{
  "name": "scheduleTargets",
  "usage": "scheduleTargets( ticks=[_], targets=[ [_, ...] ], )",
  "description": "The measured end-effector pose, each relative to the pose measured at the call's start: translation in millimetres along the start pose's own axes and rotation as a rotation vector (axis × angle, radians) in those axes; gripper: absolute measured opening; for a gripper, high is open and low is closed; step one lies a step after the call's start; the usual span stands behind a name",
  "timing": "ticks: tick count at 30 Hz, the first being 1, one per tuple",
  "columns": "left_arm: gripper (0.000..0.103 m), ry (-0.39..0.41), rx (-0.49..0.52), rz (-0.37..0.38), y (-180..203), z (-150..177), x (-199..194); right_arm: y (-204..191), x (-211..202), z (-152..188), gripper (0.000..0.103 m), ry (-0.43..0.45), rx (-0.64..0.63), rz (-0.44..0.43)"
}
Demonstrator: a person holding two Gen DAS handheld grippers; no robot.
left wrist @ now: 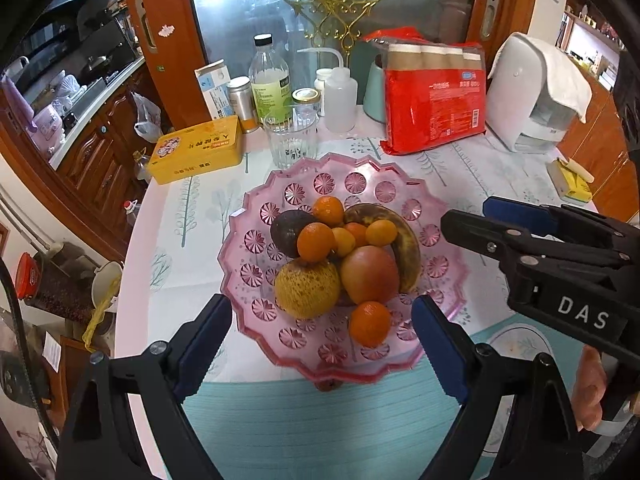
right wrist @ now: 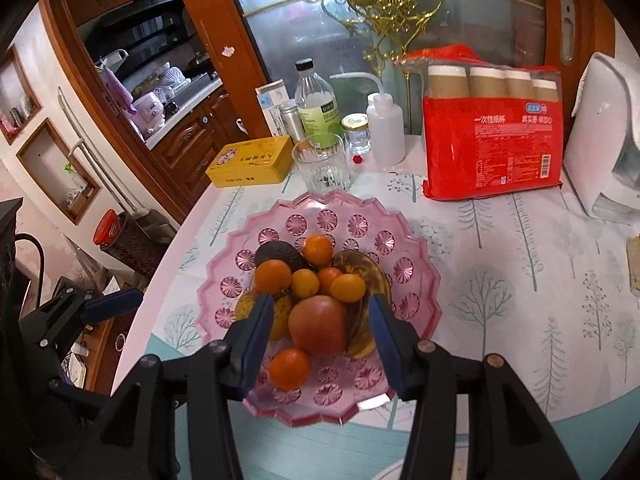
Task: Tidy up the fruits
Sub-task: 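Open both tools to release the mandarins and withdraw from the bowl, then grasp a small red fruit with the left tool while the right tool grasps another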
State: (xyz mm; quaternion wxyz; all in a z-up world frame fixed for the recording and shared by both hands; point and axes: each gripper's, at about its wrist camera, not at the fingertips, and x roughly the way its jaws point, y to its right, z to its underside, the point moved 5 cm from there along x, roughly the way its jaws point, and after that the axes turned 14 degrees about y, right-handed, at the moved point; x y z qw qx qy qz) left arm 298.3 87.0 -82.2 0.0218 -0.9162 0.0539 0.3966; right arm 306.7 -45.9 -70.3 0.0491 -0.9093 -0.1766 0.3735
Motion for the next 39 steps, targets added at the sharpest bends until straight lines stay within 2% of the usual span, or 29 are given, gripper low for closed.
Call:
scheduleTargets(
  ticks=[10, 16, 21, 24, 28, 33, 39],
  targets=[
    [0.091, 0.057, -0.016, -0.007, 10.3, 9.4, -48.6, 6.4, -59.1, 13.4, 0.051, 0.037, -0.015, -0.001],
    [0.091, 0.071, -0.025, 0.015, 23.1, 32.1, -68.4, 21.6, -95.9, 33.3, 0.051, 0.055, -0.026, 0.026],
    [0.091, 0.082, 0.001, 0.033, 40.3, 68.4, -78.0, 44.0, -119.3, 68.5, 0.051, 0.05, -0.067, 0.09],
    [0.091, 0.083, 0.019, 0.038, 51.9, 93.3, -77.7, 60.2, -125.1, 102.2, 0.051, 0.01, -0.077, 0.137],
    [0.091, 0.076, 0.04, 0.029, 63.8, 123.5, -73.6, 84.4, -125.0, 144.5, 0.051, -0.041, -0.045, 0.19],
    [0.091, 0.034, 0.018, 0.041, 74.3, 156.0, -63.0, 112.2, -120.0, 196.7, 0.051, -0.106, 0.02, 0.24],
    [0.091, 0.0, 0.012, 0.024, 76.4, 177.4, -51.5, 127.2, -110.4, 237.1, 0.051, -0.169, 0.051, 0.271]
  ],
)
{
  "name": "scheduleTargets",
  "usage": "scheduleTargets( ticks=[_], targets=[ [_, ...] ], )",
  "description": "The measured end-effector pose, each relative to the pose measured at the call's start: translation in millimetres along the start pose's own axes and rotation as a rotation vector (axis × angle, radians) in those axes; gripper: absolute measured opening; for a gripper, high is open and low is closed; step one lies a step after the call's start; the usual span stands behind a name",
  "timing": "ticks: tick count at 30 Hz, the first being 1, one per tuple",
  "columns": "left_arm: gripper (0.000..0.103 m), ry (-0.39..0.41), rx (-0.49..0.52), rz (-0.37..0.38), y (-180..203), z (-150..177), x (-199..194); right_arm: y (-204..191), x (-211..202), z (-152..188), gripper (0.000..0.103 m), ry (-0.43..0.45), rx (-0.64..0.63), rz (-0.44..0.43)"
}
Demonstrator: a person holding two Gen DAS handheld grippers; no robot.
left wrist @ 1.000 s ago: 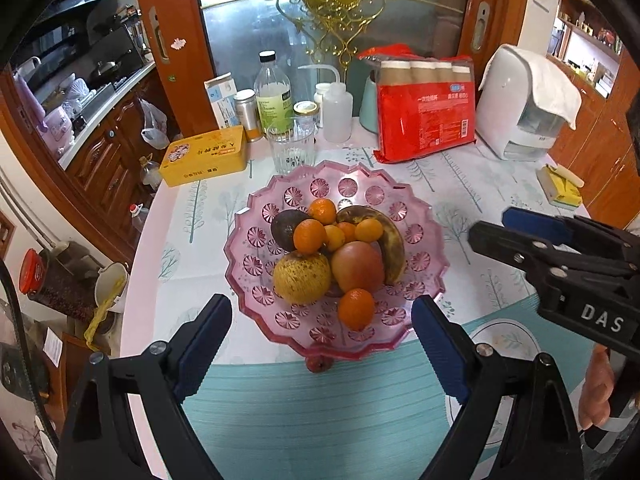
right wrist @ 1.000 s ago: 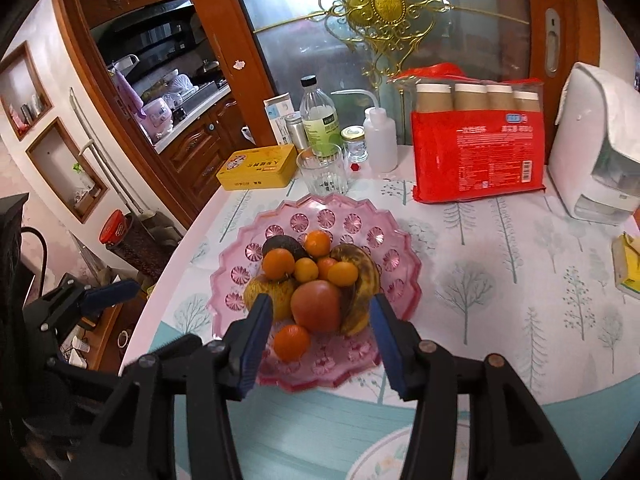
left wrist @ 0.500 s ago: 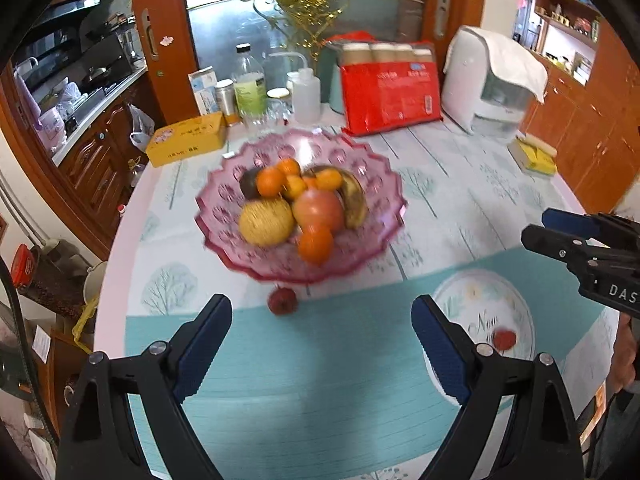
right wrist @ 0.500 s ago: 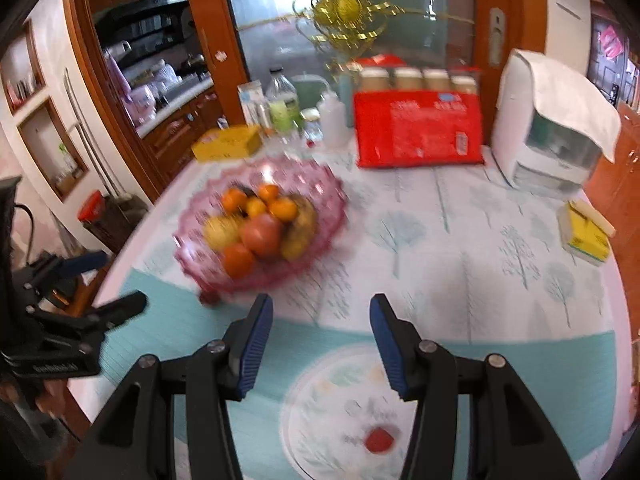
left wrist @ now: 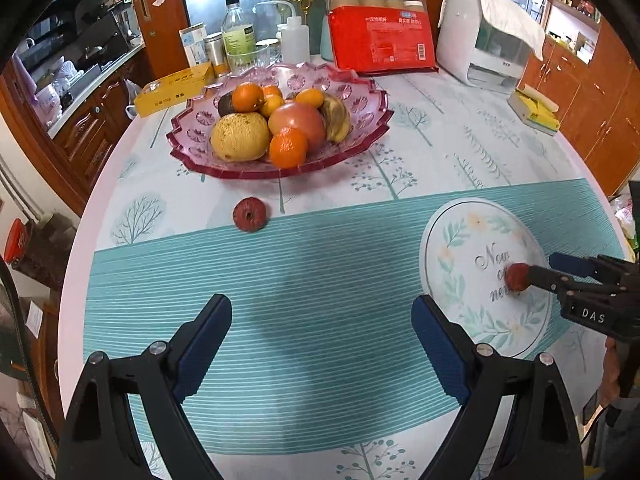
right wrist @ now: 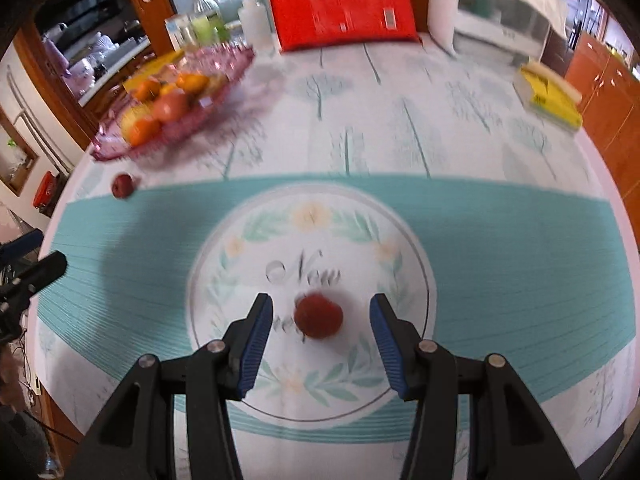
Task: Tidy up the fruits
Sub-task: 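Grasp a small red fruit with the left tool while the right tool grasps another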
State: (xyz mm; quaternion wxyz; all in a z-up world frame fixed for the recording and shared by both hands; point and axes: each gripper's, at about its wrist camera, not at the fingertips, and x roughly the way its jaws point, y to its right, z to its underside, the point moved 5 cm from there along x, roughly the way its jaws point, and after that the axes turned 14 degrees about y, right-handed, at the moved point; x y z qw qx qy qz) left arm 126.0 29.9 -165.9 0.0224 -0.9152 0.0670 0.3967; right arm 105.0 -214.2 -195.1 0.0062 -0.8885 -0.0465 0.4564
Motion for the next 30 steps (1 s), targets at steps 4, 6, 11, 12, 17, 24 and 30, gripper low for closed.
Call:
scheduleTargets(
  ticks=[4, 6, 11, 12, 17, 24, 30],
  targets=[
    [0.091, 0.001, -0.025, -0.019, -9.8, 2.8, 3.5, -0.8, 10.2, 10.0, 0.051, -0.019, 0.003, 0.002],
    [0.091, 0.0, -0.043, -0.027, -15.3, 3.5, 5.3, -1.6, 14.9, 12.2, 0.051, -0.024, 0.005, 0.004],
    [0.091, -0.001, -0.076, -0.054, -30.0, 3.1, 11.0, -2.8, 25.3, 16.5, 0.05, -0.041, 0.012, 0.015],
    [0.091, 0.0, -0.085, -0.06, -33.7, 2.9, 12.5, -2.5, 27.0, 16.9, 0.047, -0.044, 0.011, 0.018],
    [0.091, -0.002, -0.133, -0.083, -51.0, 2.4, 20.6, -6.0, 31.5, 17.8, 0.032, -0.046, -0.01, 0.035],
    [0.091, -0.003, -0.227, -0.108, -76.6, -0.8, 40.3, -19.7, 33.2, 10.3, 0.032, -0.044, -0.013, 0.01],
    [0.091, -0.008, -0.308, -0.123, -93.9, -5.3, 67.8, -40.6, 35.5, -6.2, 0.032, -0.021, -0.018, -0.022]
  ],
)
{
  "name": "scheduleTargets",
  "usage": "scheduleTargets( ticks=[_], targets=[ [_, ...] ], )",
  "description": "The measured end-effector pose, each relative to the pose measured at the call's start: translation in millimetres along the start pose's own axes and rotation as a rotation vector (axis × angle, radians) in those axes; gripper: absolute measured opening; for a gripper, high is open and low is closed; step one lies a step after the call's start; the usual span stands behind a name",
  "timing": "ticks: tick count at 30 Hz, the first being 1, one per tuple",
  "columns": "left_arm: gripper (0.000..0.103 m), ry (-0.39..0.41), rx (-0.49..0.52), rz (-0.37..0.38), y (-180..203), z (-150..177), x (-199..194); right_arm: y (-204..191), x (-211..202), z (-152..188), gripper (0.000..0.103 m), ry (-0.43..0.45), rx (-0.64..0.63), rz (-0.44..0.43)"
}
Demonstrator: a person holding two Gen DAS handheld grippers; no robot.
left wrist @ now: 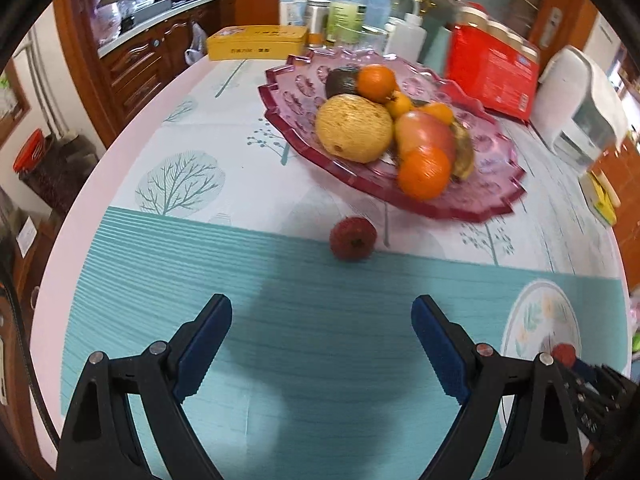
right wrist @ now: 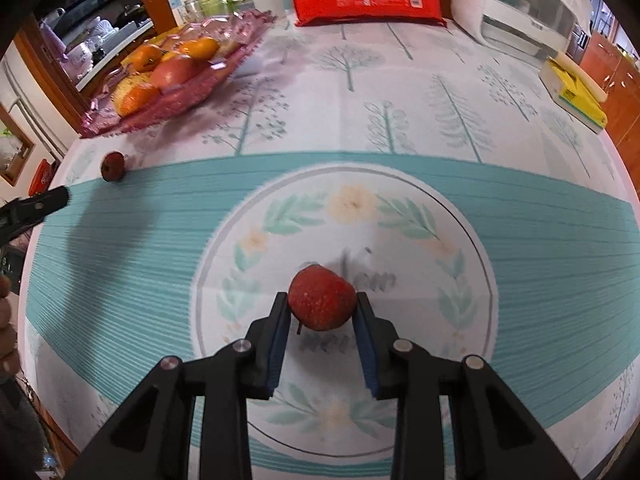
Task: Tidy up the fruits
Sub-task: 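Grasp a small red fruit with the left tool while the right tool grasps another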
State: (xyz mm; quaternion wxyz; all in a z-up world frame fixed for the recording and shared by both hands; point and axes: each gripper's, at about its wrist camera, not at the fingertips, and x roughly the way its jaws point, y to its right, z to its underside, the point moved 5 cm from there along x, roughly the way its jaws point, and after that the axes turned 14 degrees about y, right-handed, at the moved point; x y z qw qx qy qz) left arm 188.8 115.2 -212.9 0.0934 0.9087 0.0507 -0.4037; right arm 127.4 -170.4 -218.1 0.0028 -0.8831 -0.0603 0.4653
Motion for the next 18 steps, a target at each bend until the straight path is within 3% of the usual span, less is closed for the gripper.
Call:
scheduleTargets(
  ticks=[8, 15, 18],
  targets=[
    [0.091, 0.02, -0.046, -0.048, -7.5, -6.4, 38.9, -31.2, -3.6, -27.9, 0.032, 0.041, 0.002, -0.062],
    [0.091, 0.035, -0.012, -0.047, 3.5, -8.1, 56.6, -48.5, 2.1, -34.3, 0.032, 0.043, -0.012, -0.085],
    [0.08, 0.032, 0.001, -0.039, 7.0, -9.1, 62.9, -51.0, 5.0, -33.6, 0.032, 0.038, -0.004, -0.09]
  ],
)
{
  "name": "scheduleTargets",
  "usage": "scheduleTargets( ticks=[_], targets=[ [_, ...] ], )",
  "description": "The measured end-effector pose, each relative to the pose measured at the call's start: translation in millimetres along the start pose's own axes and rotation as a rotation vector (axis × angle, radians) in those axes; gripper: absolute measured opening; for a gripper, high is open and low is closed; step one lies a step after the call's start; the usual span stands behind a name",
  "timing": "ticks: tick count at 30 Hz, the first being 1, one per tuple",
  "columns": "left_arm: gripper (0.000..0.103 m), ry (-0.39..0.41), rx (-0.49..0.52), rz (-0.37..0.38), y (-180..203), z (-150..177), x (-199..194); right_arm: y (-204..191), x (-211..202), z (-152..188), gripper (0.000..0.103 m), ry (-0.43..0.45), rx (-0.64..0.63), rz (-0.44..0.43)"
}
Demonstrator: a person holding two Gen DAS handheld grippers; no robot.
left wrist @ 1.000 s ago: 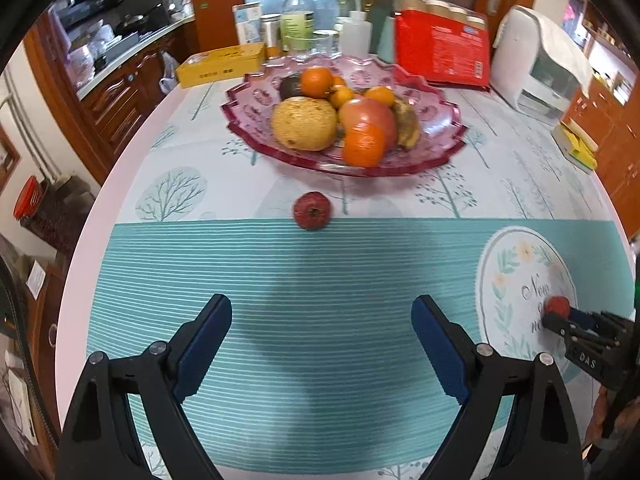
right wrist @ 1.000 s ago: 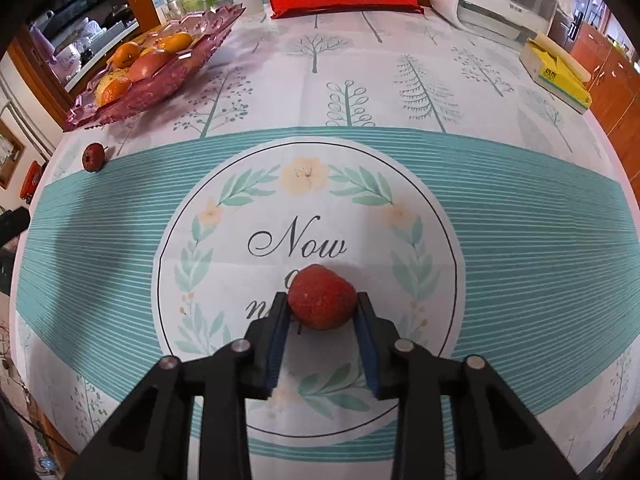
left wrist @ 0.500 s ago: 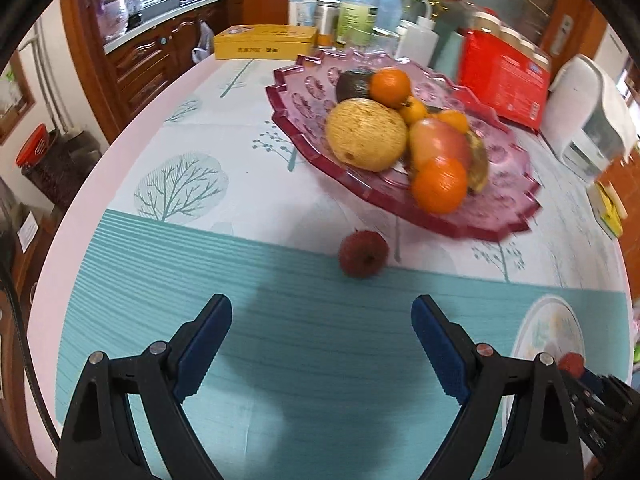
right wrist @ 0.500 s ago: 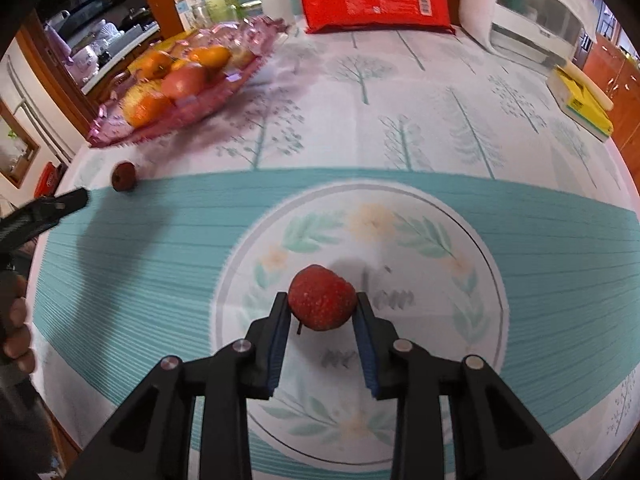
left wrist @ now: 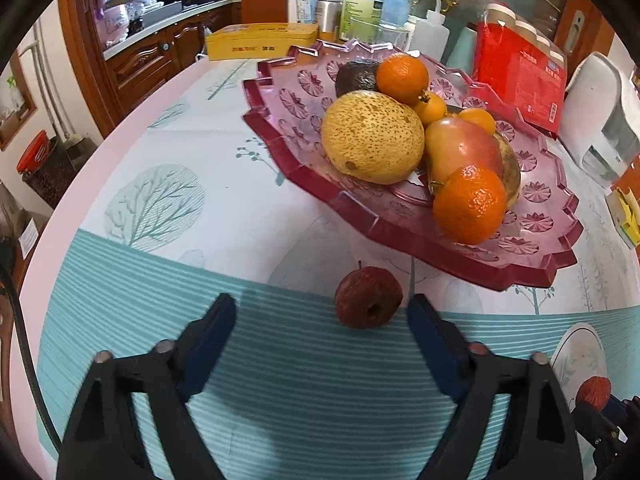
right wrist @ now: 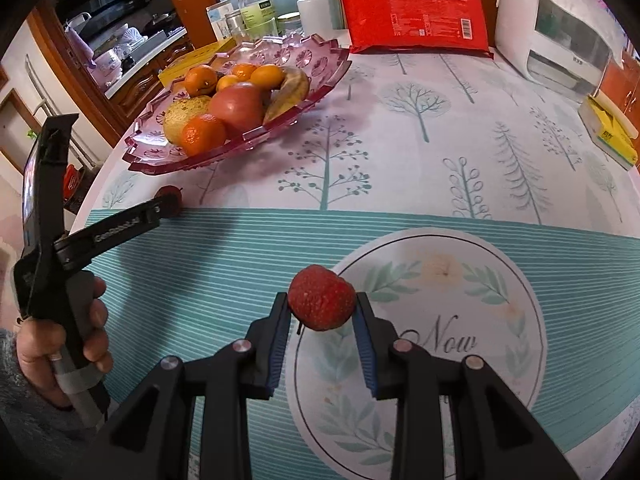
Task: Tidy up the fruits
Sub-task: 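Grasp a small red fruit with the left tool while the right tool grasps another, then carry both small red fruits with both tools into the pink bowl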
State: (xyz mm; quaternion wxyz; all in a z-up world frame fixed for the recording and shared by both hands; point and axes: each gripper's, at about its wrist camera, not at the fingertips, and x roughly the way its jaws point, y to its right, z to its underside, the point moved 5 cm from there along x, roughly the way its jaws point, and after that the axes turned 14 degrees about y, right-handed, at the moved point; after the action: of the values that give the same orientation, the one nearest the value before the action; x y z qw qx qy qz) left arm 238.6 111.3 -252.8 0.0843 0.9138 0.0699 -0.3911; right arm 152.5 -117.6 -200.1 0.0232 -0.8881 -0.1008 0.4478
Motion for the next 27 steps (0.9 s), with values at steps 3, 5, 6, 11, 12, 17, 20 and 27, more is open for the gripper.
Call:
scheduleTargets(
  ticks=[3, 5, 6, 11, 12, 17, 20, 27],
  targets=[
    [0.069, -0.011, 0.007, 0.019, 4.3, 0.3, 6.9, -0.3, 2.7, 0.0, 0.032, -0.003, 0.007, 0.001],
    [0.057, -0.013, 0.019, 0.034, 8.0, 0.6, 9.0, 0.0, 4.0, 0.3, 0.032, -0.005, 0.01, 0.001],
    [0.052, -0.014, 0.027, 0.044, 10.2, 1.5, 9.5, 0.0, 4.8, 0.6, 0.032, -0.006, 0.012, 0.001],
    [0.032, -0.02, 0.066, 0.07, 20.2, 2.5, 9.5, -0.6, 4.9, 1.8, 0.032, -0.008, 0.013, -0.001],
    [0.032, -0.024, 0.063, 0.075, 20.8, 2.8, 9.1, -0.6, 5.0, 1.7, 0.032, -0.007, 0.013, -0.001],
    [0.032, -0.049, 0.059, 0.073, 19.2, 7.1, -1.1, -4.0, 1.6, 1.2, 0.032, -0.001, 0.005, -0.01],
    [0.032, -0.072, 0.078, 0.055, 15.0, 12.3, -14.9, -6.7, -2.6, -0.2, 0.032, 0.008, -0.002, -0.017],
    [0.032, -0.117, 0.074, 0.063, 9.0, 16.3, -61.4, -16.4, -18.3, -8.5, 0.032, 0.035, -0.02, -0.053]
  ],
)
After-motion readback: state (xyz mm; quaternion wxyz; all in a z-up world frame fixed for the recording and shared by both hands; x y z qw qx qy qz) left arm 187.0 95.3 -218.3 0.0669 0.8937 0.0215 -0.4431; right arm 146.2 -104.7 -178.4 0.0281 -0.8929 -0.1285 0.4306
